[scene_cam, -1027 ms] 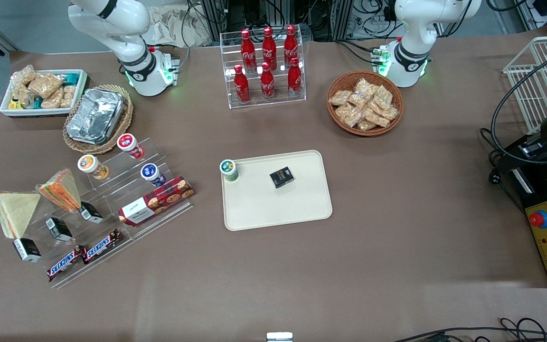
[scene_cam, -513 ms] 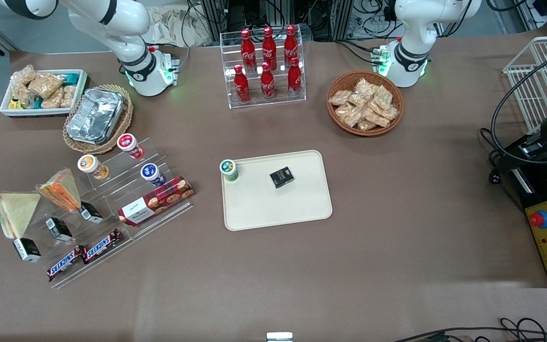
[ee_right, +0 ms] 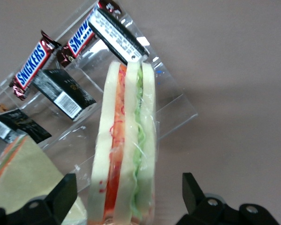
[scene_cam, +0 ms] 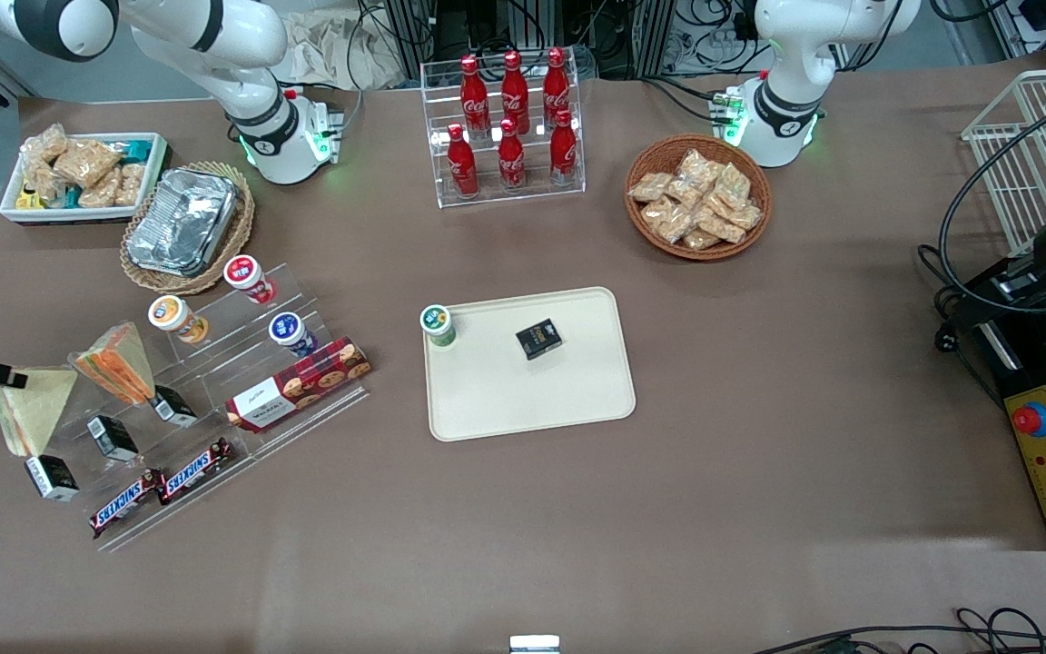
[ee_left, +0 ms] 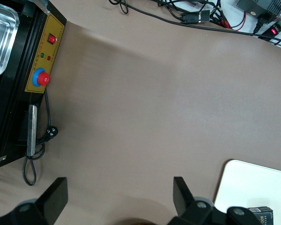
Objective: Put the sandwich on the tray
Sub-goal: 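Lower the open right gripper around the plastic-wrapped triangle sandwich, then close the right gripper on the wrapped sandwich and lift it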
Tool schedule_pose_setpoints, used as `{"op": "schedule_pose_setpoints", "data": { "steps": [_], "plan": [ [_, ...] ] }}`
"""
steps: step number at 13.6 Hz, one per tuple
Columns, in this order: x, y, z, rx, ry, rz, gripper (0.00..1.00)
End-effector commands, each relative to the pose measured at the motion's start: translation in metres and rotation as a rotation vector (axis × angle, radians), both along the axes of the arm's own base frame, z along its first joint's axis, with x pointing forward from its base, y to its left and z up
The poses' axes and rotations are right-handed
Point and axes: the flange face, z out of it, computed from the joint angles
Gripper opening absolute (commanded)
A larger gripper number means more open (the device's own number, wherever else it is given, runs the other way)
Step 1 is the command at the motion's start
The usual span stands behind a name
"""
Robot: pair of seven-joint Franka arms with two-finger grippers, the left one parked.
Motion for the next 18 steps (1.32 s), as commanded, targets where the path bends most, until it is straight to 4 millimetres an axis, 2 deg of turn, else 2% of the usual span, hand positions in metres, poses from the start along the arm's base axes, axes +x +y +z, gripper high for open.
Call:
{"op": "schedule_pose_setpoints", "data": {
  "steps": [1, 3, 5, 8, 10, 13, 14, 15, 18],
  "plan": [
    [0.001, 0.005, -0.017, 0.023, -0.005, 0.005, 1.00],
    [-0.003, 0.004, -0.029, 0.018, -0.008, -0.003, 0.99],
    [-0.001, 0.007, -0.031, 0.012, -0.013, 0.001, 0.96],
    [0.006, 0.006, -0.031, -0.006, -0.055, -0.006, 0.80],
    [0.008, 0.006, -0.037, -0.007, -0.066, -0.015, 0.58],
    [0.013, 0.013, -0.032, -0.008, -0.075, 0.000, 0.20],
    [0.014, 0.018, -0.029, -0.006, -0.076, 0.005, 0.13],
    [0.016, 0.024, -0.015, 0.000, -0.088, 0.014, 0.06],
    [0.019, 0.060, 0.039, 0.022, -0.123, 0.077, 0.04]
  ]
}}
